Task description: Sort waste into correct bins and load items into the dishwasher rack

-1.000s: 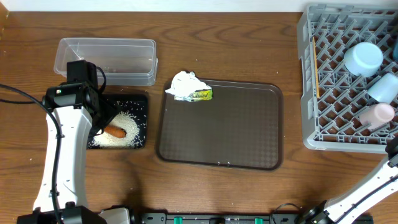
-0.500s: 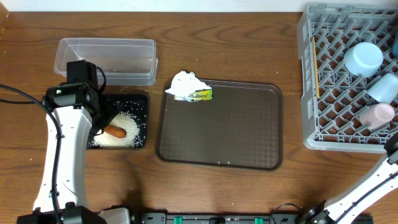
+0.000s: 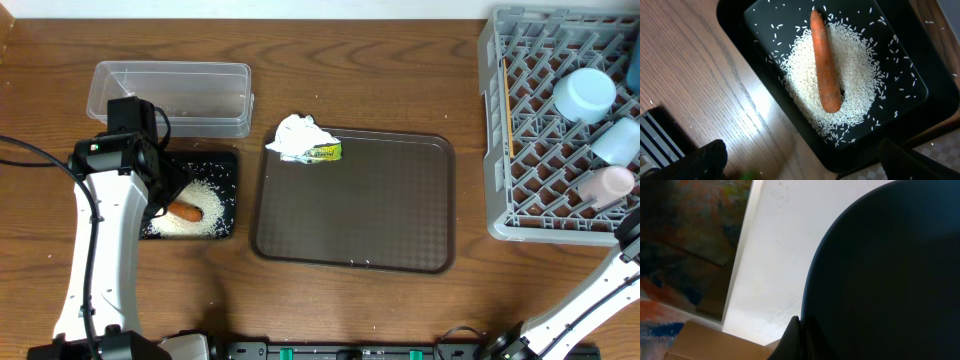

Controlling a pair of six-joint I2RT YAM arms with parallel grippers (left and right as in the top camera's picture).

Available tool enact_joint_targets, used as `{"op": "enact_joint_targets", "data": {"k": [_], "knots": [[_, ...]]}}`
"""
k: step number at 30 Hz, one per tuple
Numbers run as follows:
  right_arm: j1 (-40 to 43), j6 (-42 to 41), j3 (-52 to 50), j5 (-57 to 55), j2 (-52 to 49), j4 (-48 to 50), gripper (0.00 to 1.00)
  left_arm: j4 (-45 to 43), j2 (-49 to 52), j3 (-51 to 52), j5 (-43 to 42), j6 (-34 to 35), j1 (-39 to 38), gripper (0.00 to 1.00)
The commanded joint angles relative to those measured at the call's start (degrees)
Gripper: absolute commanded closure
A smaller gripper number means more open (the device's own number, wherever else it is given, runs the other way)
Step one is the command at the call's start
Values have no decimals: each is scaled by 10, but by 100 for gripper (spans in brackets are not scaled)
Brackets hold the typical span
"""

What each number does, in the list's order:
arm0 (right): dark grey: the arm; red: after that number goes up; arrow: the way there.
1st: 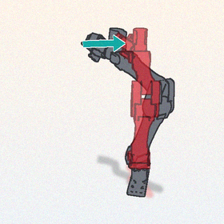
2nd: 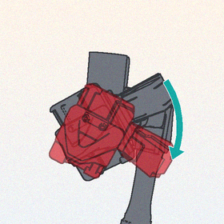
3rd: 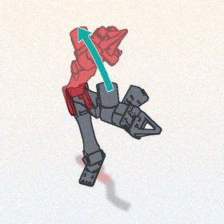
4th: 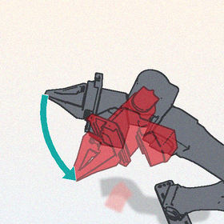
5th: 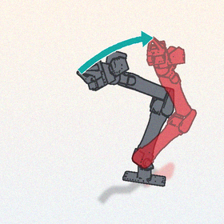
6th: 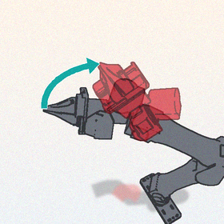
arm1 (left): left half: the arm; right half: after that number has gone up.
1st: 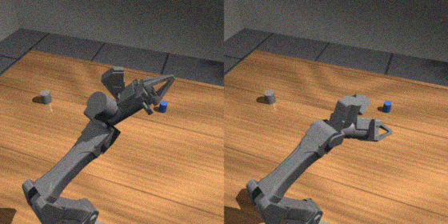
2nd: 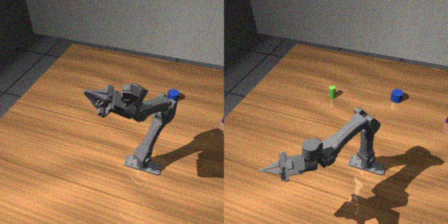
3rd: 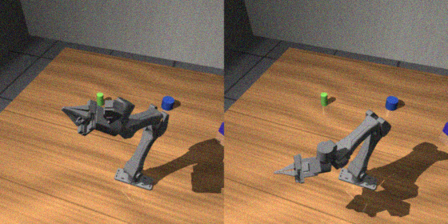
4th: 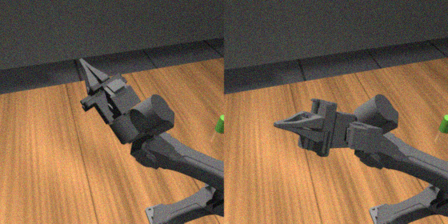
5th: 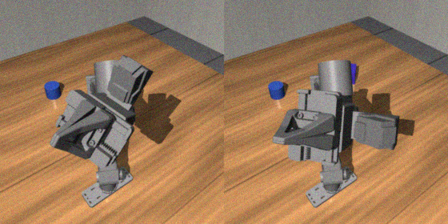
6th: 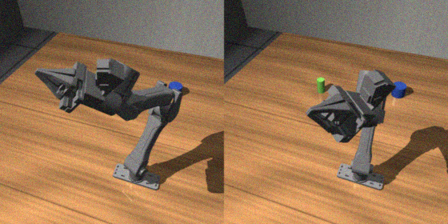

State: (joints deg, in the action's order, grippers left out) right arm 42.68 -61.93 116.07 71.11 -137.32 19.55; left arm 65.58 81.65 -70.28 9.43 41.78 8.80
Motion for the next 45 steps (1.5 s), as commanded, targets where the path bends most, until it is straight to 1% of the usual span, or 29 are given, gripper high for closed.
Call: {"op": "enact_joint_targets", "data": {"k": [1, 5, 8, 11, 14, 17, 25, 28, 45], "knots": [[10, -28, -12, -1, -37, -27, 99, 2, 0, -7, 11, 3, 2, 1], [25, -28, -12, 8, -47, -27, 99, 2, 0, -7, 11, 3, 2, 1], [31, -66, -12, 14, -56, -25, 99, 2, 0, -7, 11, 3, 2, 1], [24, -83, -12, 14, -57, -10, 99, 2, 0, -7, 11, 3, 2, 1], [10, -132, -12, 14, -57, 39, 99, 2, 0, -7, 11, 3, 2, 1], [-2, -163, -12, 13, -57, 74, 99, 2, 0, -7, 11, 3, 2, 1], [-4, -160, -12, 14, -61, 69, 99, 2, 0, -7, 11, 3, 2, 1], [9, -160, -12, 17, -62, 51, 99, 2, 0, -7, 11, 3, 2, 1], [90, -154, -12, 38, -62, 48, 98, 2, 0, -7, 11, 3, 2, 1]]}}
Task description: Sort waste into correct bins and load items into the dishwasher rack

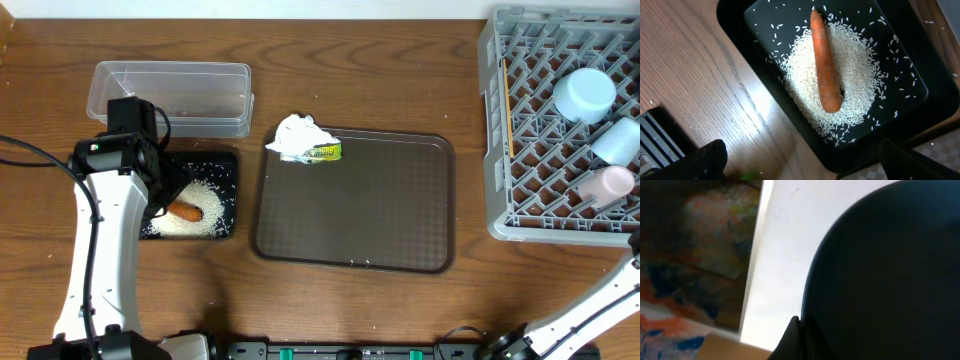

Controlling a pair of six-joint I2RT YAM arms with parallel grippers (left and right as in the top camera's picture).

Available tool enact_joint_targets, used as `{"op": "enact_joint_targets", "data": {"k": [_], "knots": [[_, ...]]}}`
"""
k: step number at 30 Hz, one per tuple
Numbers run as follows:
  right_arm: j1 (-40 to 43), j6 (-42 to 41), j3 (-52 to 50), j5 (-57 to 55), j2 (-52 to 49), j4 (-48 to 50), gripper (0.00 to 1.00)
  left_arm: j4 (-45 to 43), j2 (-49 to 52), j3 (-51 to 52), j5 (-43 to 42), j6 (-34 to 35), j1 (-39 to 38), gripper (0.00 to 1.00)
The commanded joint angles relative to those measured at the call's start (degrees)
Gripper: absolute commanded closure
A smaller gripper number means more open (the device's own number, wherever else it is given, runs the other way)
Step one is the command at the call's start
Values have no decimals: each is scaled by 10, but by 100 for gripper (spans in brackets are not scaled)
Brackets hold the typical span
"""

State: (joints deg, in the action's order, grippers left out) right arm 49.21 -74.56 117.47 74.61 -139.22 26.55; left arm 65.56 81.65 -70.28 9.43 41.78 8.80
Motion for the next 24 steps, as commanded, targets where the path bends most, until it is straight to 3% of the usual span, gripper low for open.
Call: {"op": "enact_joint_targets", "data": {"k": [1, 7, 19, 22, 24], "knots": [[28, -28, -26, 7, -43, -22, 98, 2, 0, -7, 11, 3, 2, 1], [41, -18, -26, 25, -43, -83, 99, 2, 0, -7, 11, 3, 2, 1], [69, -15, -26, 37, -43, -98, 99, 2, 0, -7, 11, 3, 2, 1], [85, -12, -26, 46, -43, -101, 76, 2, 0, -7, 11, 3, 2, 1], [96, -12, -26, 50, -43, -101, 67, 2, 0, -7, 11, 3, 2, 1]]}}
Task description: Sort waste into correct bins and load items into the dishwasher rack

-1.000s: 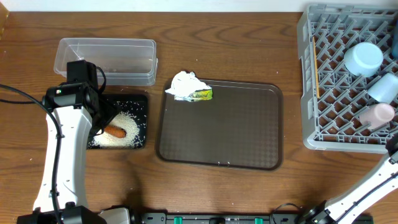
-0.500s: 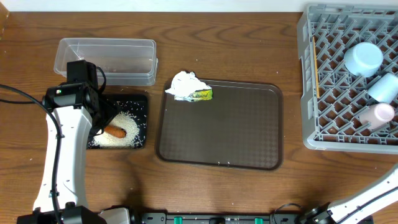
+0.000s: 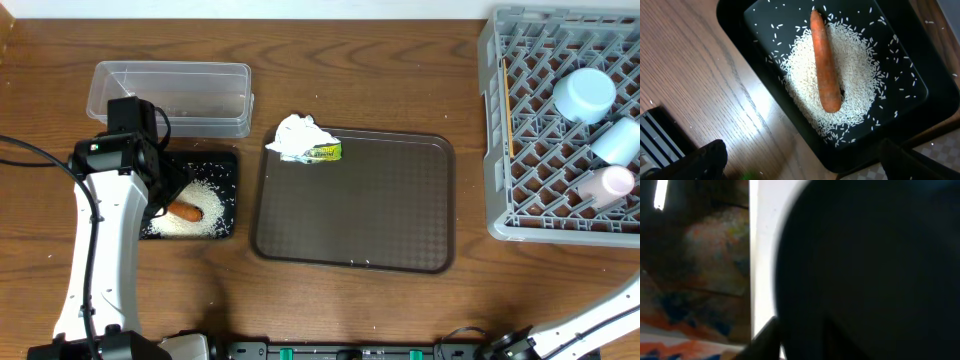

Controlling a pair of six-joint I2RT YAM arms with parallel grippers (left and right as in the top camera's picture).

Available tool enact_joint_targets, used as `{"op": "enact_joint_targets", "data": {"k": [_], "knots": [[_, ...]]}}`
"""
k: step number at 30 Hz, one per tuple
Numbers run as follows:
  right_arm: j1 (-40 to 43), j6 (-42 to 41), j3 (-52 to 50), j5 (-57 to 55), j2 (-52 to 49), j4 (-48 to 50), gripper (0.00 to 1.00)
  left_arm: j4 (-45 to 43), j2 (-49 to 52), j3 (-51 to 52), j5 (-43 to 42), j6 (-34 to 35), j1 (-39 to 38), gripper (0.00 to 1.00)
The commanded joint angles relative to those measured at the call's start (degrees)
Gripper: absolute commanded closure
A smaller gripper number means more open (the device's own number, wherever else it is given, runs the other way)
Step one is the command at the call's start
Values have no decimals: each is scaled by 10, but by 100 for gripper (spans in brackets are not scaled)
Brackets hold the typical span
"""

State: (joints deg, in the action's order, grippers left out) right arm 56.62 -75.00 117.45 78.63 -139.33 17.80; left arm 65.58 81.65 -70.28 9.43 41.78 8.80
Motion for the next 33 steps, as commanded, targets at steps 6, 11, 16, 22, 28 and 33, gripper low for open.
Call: {"op": "enact_joint_targets", "data": {"k": [6, 11, 16, 22, 28, 33], "knots": [[44, -28, -26, 14, -35, -13, 46, 2, 0, -7, 11, 3, 2, 1], [39, -28, -26, 10, -2, -12, 24, 2, 0, -7, 11, 3, 2, 1], [6, -28, -26, 4, 50, -13, 17, 2, 0, -7, 11, 3, 2, 1], [-53, -49, -26, 5, 114, -14, 12, 2, 0, -7, 11, 3, 2, 1], [-116, -64, -26, -1, 181, -21, 1, 2, 0, -7, 11, 3, 2, 1], [-144, -64, -26, 1, 207, -40, 1, 2, 0, -7, 11, 3, 2, 1]]}}
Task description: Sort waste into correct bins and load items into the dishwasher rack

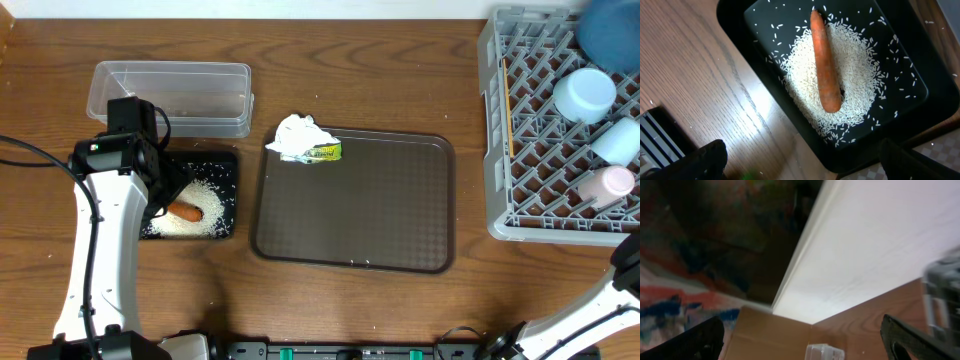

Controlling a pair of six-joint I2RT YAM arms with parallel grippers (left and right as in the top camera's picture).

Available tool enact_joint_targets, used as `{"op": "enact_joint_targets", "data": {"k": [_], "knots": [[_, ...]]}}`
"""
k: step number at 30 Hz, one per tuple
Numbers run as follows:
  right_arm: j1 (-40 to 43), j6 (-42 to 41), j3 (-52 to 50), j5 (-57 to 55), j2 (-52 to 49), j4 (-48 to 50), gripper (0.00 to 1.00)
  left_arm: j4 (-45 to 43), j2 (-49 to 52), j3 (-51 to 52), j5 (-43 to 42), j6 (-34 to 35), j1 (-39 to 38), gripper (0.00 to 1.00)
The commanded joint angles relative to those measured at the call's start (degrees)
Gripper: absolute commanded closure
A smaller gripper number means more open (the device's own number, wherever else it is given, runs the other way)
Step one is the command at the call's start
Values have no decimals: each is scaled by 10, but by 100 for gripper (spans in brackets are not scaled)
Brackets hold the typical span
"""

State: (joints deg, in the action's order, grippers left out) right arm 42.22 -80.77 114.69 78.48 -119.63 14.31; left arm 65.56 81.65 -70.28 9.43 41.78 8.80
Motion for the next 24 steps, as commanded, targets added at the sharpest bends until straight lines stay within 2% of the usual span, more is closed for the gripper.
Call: {"op": "enact_joint_targets", "data": {"k": [1, 10, 18, 20, 22, 24], "knots": [[-2, -6, 2, 7, 12, -5, 1, 2, 0, -7, 11, 3, 2, 1], [-21, 6, 2, 24, 36, -4, 1, 2, 0, -7, 11, 3, 2, 1], [-70, 103, 2, 21, 56, -9, 1, 2, 0, -7, 11, 3, 2, 1], [-91, 156, 2, 8, 56, -52, 1, 2, 0, -7, 11, 3, 2, 1], [-115, 243, 2, -20, 56, -128, 1, 2, 0, -7, 11, 3, 2, 1], [-141, 353, 2, -78, 58, -252, 1, 2, 0, -7, 11, 3, 2, 1]]}}
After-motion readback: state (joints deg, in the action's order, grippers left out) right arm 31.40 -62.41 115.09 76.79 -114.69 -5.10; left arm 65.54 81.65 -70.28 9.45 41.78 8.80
